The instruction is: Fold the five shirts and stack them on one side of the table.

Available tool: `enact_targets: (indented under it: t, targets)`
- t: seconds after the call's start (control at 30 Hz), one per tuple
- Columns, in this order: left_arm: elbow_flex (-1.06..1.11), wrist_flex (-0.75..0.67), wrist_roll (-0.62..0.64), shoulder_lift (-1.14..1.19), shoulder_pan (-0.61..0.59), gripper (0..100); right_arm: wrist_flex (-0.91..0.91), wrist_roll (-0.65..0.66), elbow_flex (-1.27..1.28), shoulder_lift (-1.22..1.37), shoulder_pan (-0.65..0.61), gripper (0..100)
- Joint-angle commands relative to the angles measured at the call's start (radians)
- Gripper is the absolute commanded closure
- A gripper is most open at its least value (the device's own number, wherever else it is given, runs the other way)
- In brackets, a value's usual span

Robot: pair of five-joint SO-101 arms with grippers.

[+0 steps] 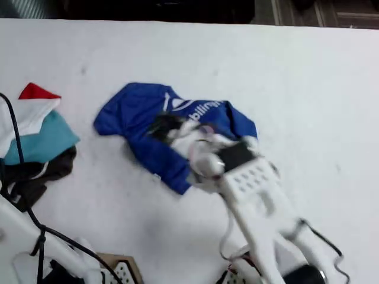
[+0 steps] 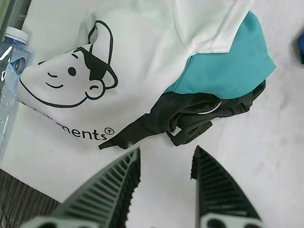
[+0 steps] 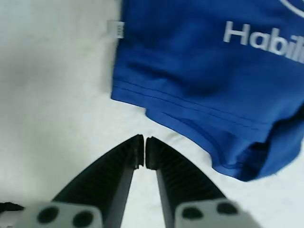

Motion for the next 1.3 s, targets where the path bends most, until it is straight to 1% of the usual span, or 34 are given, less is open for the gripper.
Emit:
enact_targets:
  t: [0.0,0.1,0.2,0.27,0.5,0.6,0.73,0.93,1.0,1.17,1.27]
  targets:
    - [0.002,0.002,0.008,-0.024,-0.007,81,0.010,-0.060,-0.087,0.154,-0.077,84.7]
    - [0.002,0.002,0.008,-0.024,-0.007,81,0.005,-0.095,-0.141,0.263,-0.139,75.5]
    - [0.000,0.002,0.008,-0.024,-0.007,81,0.002,-0.109,-0.203,0.360,-0.206,74.8]
    - [-0.005,0.002,0.008,-0.024,-0.007,81,-0.018,-0.123,-0.233,0.429,-0.228,74.8]
    - [-0.005,0.002,0.008,-0.024,-0.007,81,-0.047,-0.133,-0.310,0.641,-0.226,74.8]
    - [-0.005,0.002,0.008,-0.024,-0.007,81,-0.047,-0.132,-0.341,0.710,-0.188,74.8]
    - [-0.005,0.002,0.008,-0.024,-0.007,81,-0.047,-0.129,-0.367,0.776,-0.142,74.8]
    - [-0.005,0.002,0.008,-0.024,-0.007,81,-0.076,-0.129,-0.370,0.837,-0.139,74.9]
    - [-0.005,0.002,0.008,-0.024,-0.007,81,-0.091,-0.129,-0.367,0.858,-0.139,77.9]
    - [-0.005,0.002,0.008,-0.024,-0.007,81,-0.104,-0.126,-0.382,0.900,-0.145,97.7]
    - [-0.005,0.002,0.008,-0.024,-0.007,81,-0.104,-0.126,-0.384,0.900,-0.145,97.6]
